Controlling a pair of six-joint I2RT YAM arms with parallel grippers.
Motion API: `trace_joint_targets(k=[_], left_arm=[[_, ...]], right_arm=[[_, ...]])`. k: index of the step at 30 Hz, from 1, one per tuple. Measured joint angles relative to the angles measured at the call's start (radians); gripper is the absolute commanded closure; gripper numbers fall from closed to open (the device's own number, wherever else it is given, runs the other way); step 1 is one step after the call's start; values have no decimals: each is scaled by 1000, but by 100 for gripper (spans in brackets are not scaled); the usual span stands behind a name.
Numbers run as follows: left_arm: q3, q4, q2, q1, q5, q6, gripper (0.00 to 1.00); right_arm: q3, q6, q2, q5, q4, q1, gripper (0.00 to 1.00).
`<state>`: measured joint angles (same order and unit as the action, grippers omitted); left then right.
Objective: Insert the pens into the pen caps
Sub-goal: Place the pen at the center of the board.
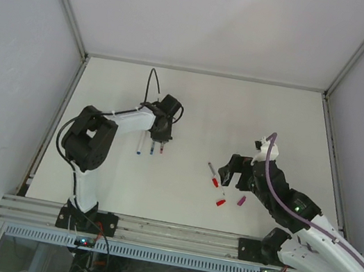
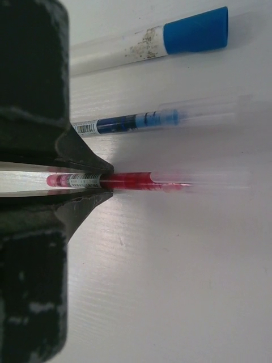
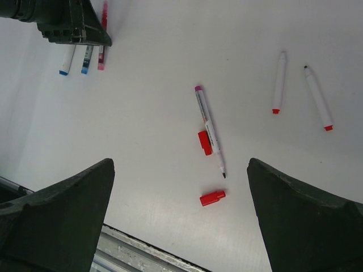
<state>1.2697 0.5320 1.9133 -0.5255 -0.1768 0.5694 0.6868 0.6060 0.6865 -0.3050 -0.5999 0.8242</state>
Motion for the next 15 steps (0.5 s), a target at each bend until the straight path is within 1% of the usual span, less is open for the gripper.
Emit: trace_joint_targets(k=[5,15], left_arm=[[-14,-19,-5,0,-1,1,79],[-69,-78,-38,0,0,16,81]], right_arm=[[0,0,10,4,5,0,0],[0,1,22,13,10,0,0]])
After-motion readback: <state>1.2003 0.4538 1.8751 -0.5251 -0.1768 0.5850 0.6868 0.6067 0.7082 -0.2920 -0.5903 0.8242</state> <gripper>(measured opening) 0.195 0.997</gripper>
